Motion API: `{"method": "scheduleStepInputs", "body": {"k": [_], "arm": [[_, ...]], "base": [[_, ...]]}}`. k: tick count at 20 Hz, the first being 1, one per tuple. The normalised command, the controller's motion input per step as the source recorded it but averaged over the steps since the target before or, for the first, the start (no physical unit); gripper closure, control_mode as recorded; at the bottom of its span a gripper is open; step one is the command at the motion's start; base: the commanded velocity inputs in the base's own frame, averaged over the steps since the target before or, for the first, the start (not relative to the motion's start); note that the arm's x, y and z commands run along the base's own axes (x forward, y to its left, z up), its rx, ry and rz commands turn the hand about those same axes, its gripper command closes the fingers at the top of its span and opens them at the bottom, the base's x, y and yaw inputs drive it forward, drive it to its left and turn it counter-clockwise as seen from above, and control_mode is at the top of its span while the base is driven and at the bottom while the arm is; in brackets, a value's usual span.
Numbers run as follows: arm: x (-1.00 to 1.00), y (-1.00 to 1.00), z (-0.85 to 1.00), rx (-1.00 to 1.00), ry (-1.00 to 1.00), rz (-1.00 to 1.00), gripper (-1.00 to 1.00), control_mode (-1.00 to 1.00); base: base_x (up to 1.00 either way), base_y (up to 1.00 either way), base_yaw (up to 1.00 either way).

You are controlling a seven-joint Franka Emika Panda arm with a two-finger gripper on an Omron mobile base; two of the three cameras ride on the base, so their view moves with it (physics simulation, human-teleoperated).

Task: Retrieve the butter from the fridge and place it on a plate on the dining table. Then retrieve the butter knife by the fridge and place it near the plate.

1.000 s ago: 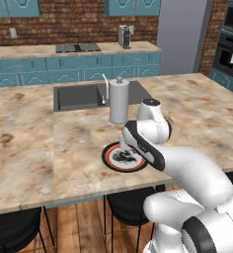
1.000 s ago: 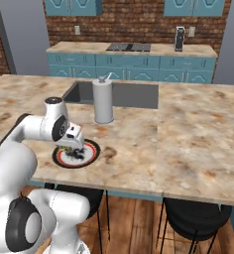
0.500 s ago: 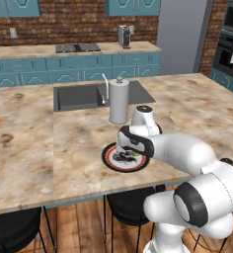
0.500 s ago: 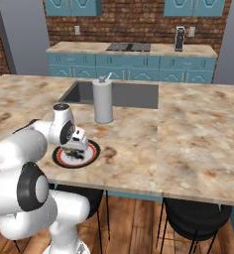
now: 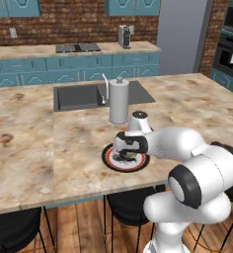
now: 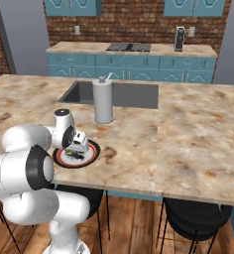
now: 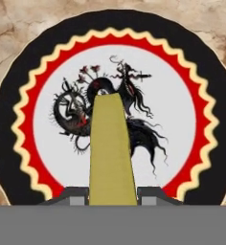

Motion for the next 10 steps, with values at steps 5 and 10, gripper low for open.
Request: {"method": "scheduleStepInputs", "body": {"k": [5,10], "arm": [[0.19,0.0,-0.18,0.0,0.0,0.0,1.0,-1.0],[0.01,0.0,-0.03,0.0,0.0,0.0,-1.0,-1.0]], "base": [[0.0,0.0,0.0],[0.0,0.0,0.0]]}}
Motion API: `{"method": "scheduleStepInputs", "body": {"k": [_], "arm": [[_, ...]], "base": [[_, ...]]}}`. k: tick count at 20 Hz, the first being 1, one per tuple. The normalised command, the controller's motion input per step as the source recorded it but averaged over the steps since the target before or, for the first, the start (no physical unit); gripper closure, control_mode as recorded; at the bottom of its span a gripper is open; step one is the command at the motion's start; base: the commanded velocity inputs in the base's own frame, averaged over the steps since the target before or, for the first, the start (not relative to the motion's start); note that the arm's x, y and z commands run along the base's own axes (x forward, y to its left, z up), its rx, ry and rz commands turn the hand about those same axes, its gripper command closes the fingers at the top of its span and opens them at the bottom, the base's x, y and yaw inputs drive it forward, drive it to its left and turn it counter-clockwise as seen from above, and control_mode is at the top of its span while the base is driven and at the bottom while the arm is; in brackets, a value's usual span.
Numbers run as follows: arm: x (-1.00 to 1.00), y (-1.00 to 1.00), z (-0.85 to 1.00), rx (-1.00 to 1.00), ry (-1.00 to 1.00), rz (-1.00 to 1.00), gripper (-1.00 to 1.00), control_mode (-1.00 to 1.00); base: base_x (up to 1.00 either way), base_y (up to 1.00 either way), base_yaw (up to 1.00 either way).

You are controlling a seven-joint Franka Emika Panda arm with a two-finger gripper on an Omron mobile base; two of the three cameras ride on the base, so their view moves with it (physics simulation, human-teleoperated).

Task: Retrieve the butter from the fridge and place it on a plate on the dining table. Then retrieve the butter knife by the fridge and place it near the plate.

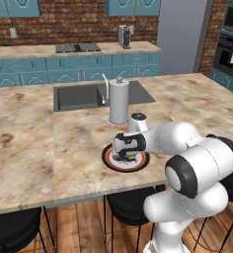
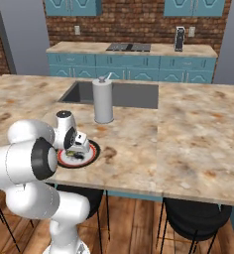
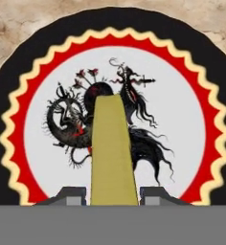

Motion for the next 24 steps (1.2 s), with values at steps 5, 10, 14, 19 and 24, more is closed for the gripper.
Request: {"method": "scheduleStepInputs", "body": {"k": [5,10,14,19,24], "arm": [[-0.1,0.0,0.34,0.0,0.0,0.0,-1.0,-1.0],[-0.61,0.0,1.0,0.0,-0.06,0.0,-1.0,-1.0],[-0.8,-0.2,1.0,0.0,-0.08,-0.01,-1.0,-1.0],[-0.83,-0.39,1.0,0.0,-0.06,-0.01,-1.0,-1.0],[-0.84,-0.49,1.0,0.0,-0.04,0.0,-1.0,-1.0]], "base": [[0.0,0.0,0.0],[0.0,0.0,0.0],[0.0,0.0,0.0],[0.0,0.0,0.0],[0.0,0.0,0.0]]}}
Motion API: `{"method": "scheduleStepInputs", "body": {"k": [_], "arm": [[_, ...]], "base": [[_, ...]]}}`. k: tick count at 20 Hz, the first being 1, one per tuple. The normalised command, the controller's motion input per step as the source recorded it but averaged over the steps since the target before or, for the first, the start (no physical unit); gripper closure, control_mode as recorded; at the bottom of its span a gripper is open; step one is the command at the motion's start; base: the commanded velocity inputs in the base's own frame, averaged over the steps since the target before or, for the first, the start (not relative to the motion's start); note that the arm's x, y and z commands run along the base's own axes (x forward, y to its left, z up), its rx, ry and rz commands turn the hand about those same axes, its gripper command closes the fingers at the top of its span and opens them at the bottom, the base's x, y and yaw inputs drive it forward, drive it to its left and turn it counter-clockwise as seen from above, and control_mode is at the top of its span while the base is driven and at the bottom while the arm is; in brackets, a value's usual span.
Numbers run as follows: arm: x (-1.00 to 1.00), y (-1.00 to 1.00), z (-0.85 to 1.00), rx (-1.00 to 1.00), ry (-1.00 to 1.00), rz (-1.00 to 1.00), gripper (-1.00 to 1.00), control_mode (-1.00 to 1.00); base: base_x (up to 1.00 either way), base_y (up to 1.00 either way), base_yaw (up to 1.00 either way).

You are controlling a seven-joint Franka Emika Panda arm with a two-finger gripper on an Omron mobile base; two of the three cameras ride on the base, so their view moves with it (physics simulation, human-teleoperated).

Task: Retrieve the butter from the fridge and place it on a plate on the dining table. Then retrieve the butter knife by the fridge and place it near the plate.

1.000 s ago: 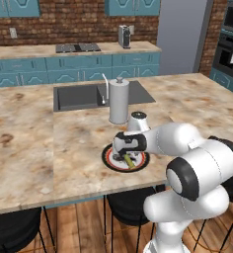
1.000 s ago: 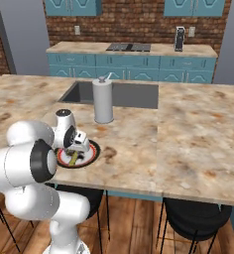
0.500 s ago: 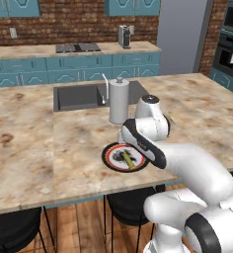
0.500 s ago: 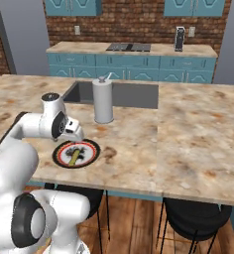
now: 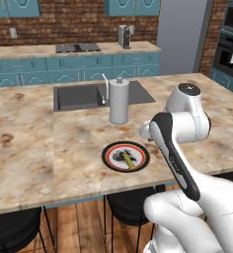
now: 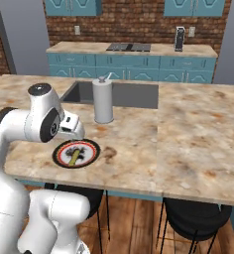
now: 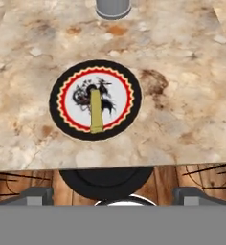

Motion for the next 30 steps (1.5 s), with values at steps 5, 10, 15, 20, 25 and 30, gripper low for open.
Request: {"method": "scheduleStepInputs", "body": {"k": [5,10,15,20,25,30], "arm": [[-0.41,-0.14,0.24,0.0,0.0,-0.01,-1.0,1.0],[0.0,0.0,0.0,0.0,0.0,0.0,-1.0,1.0],[0.0,0.0,0.0,0.0,0.0,0.0,-1.0,1.0],[0.0,0.0,0.0,0.0,0.0,0.0,-1.0,1.0],[0.0,0.0,0.0,0.0,0.0,0.0,-1.0,1.0],[0.0,0.0,0.0,0.0,0.0,0.0,-1.0,1.0]], "base": [[-0.27,-0.02,-0.04],[-1.0,-0.65,-0.06],[-0.54,-1.0,-0.01],[-0.1,-1.0,0.0],[0.0,-1.0,0.0],[0.01,-1.0,0.0]]}}
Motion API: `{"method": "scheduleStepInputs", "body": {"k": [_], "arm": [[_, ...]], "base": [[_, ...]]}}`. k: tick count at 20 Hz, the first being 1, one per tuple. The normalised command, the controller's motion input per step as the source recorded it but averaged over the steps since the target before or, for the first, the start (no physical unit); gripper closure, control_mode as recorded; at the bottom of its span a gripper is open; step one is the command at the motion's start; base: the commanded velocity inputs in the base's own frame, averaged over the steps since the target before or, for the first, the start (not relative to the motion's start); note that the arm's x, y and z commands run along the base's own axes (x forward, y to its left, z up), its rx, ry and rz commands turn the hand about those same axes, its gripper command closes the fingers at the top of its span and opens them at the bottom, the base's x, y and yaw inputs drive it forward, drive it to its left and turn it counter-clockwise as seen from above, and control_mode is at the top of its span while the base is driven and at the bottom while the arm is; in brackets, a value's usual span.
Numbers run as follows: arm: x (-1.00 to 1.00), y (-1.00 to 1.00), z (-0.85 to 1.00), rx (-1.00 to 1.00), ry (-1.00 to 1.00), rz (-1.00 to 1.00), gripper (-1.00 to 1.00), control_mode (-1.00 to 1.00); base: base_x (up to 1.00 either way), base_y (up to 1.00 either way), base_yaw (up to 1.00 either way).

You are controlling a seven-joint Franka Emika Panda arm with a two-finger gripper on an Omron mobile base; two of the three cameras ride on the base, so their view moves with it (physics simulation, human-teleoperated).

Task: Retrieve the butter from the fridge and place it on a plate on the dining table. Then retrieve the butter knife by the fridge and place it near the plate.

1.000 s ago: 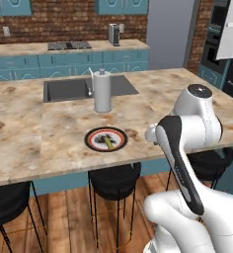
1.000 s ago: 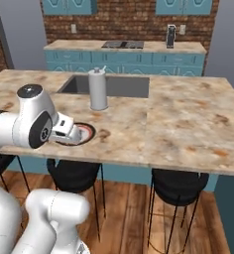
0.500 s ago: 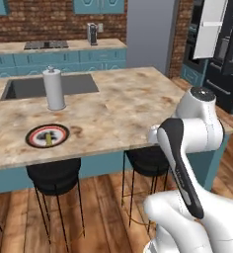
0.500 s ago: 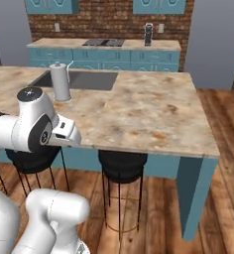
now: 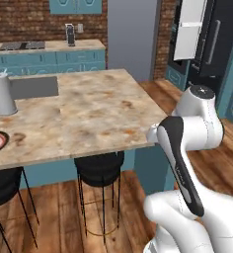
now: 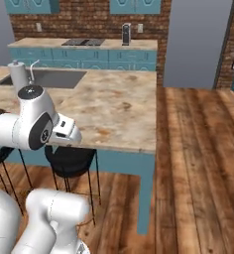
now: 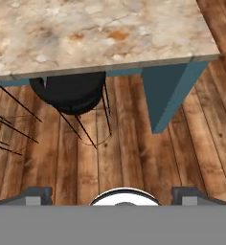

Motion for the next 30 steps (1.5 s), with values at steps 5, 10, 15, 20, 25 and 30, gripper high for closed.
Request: {"method": "scheduleStepInputs", "body": {"k": [5,10,15,20,25,30], "arm": [[0.0,0.0,0.0,0.0,0.0,0.0,-1.0,1.0],[0.0,0.0,0.0,0.0,0.0,0.0,-1.0,1.0],[0.0,0.0,0.0,0.0,0.0,0.0,-1.0,1.0],[0.0,0.0,0.0,0.0,0.0,0.0,-1.0,1.0],[0.0,0.0,0.0,0.0,0.0,0.0,-1.0,1.0],[0.0,0.0,0.0,0.0,0.0,0.0,-1.0,1.0]], "base": [[0.13,-1.0,0.0],[0.42,-1.0,-0.01],[0.73,-1.0,-0.1],[0.98,-0.91,-0.2],[0.94,-0.51,-0.35],[0.68,-0.05,-0.51]]}}
